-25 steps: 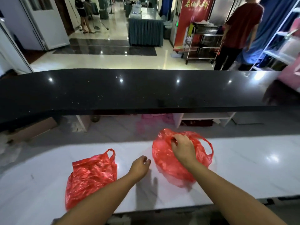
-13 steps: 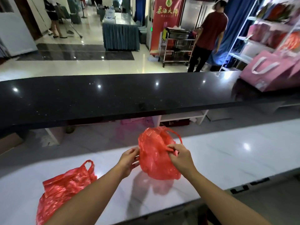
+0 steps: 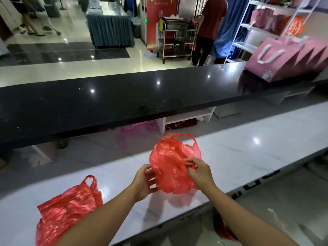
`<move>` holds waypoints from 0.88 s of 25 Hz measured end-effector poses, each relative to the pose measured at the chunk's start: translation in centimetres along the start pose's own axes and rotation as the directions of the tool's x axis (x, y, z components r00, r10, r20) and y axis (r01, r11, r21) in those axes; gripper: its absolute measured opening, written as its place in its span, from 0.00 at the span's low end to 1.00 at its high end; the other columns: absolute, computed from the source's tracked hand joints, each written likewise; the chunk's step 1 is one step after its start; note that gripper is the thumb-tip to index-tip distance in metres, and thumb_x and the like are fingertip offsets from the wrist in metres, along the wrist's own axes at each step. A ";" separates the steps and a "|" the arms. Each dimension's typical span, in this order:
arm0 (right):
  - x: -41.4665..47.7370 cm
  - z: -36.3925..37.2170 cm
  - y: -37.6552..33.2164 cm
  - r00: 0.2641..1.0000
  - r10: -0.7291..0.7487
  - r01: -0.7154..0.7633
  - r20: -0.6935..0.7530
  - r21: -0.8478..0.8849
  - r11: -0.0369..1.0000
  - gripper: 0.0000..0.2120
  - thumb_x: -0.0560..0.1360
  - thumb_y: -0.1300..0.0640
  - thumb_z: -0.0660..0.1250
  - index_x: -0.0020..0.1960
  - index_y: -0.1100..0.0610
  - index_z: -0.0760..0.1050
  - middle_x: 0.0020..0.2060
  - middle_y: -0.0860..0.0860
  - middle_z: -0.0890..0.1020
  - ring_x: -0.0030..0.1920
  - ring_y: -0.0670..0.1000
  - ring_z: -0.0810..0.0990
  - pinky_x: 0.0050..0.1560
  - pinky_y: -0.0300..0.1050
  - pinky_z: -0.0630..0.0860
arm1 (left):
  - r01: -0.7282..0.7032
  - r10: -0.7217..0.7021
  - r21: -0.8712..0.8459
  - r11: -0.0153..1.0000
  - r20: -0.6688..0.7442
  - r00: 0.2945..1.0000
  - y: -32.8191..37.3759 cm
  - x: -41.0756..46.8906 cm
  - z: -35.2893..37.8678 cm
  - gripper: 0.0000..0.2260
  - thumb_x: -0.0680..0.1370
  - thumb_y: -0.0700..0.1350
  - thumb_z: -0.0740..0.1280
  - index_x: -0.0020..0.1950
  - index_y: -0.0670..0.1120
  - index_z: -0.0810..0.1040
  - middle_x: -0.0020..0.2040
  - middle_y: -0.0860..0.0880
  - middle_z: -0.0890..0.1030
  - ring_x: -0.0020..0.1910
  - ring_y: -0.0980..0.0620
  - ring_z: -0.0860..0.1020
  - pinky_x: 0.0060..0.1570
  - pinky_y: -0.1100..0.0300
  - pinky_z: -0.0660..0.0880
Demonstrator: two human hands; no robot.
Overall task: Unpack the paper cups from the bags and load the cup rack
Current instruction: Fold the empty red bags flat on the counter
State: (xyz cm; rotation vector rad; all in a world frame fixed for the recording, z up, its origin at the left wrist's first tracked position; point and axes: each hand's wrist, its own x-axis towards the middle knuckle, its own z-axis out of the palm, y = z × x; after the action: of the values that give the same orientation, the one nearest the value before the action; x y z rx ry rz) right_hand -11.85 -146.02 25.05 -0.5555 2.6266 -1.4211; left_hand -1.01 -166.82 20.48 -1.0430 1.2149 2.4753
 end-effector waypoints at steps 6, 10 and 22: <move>0.4 1.1 0.8 0.999 0.025 -0.024 0.042 -0.028 0.999 0.18 0.71 0.67 0.69 0.47 0.44 0.84 0.48 0.42 0.83 0.52 0.38 0.78 0.56 0.28 0.71 | -0.123 0.148 0.205 0.971 -0.114 0.982 -0.3 0.4 0.4 0.10 0.78 0.50 0.72 0.52 0.43 0.82 0.53 0.48 0.86 0.57 0.50 0.83 0.58 0.50 0.78; 1.9 3.1 -0.8 0.997 -0.041 0.047 0.069 -0.085 0.995 0.14 0.72 0.66 0.69 0.48 0.48 0.85 0.43 0.37 0.80 0.51 0.44 0.77 0.52 0.28 0.69 | -0.258 0.367 0.320 0.912 -0.353 0.861 2.1 -0.6 -1.8 0.08 0.82 0.47 0.65 0.46 0.44 0.79 0.45 0.49 0.86 0.50 0.49 0.84 0.49 0.51 0.79; 1.8 8.0 -1.0 0.982 0.093 -0.083 0.165 -0.067 0.994 0.19 0.71 0.72 0.62 0.47 0.50 0.81 0.42 0.46 0.82 0.45 0.47 0.80 0.44 0.32 0.71 | -0.204 0.545 0.705 0.679 -0.298 0.784 1.7 -6.4 -13.6 0.09 0.75 0.47 0.65 0.54 0.50 0.76 0.53 0.51 0.81 0.44 0.49 0.80 0.49 0.47 0.79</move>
State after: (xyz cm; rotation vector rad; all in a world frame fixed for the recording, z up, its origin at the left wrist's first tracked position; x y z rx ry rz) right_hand -11.18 -153.53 21.55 -0.5328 2.5337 -1.2178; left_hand 9.88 -177.32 20.16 -1.3219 2.4577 1.7482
